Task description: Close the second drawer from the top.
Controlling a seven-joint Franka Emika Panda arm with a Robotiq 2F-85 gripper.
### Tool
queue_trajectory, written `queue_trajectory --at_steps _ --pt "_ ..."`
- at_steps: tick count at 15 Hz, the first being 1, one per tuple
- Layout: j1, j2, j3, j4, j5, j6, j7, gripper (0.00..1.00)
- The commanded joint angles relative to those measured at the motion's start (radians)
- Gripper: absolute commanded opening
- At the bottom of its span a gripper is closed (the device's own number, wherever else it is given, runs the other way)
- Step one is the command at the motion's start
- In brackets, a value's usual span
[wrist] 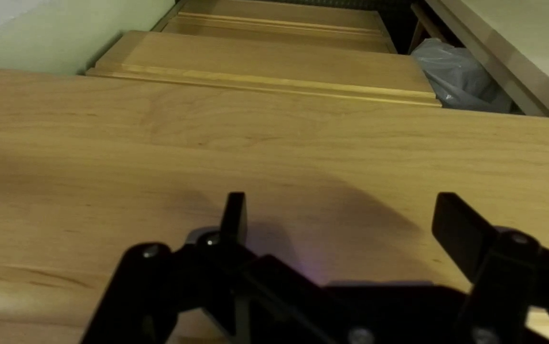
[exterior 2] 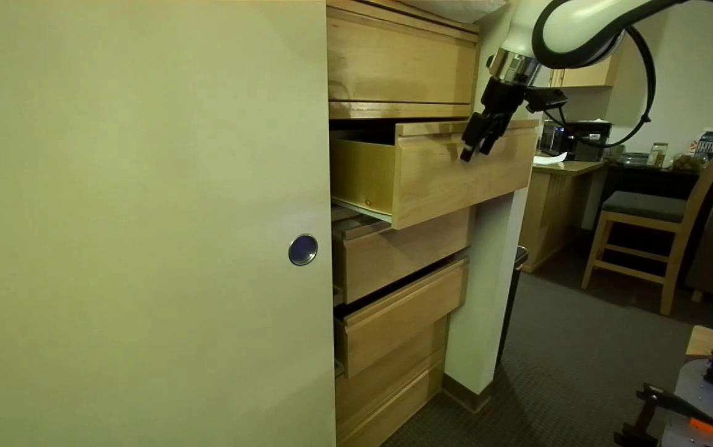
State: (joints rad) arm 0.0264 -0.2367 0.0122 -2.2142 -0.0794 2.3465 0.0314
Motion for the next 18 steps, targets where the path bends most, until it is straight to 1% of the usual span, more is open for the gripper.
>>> queue_trajectory --at_steps 1,5,12,18 --pt "-0.021 0.061 0.025 0.065 -0.057 0.040 0.075 1.00" --pt "-0.013 0.121 0.040 0.131 -0.105 0.056 0.138 1.00" --pt "0.013 0.254 0.065 0.296 -0.200 0.042 0.232 1.00" --pt "0.068 0.400 0.058 0.469 -0.245 0.016 0.285 1.00"
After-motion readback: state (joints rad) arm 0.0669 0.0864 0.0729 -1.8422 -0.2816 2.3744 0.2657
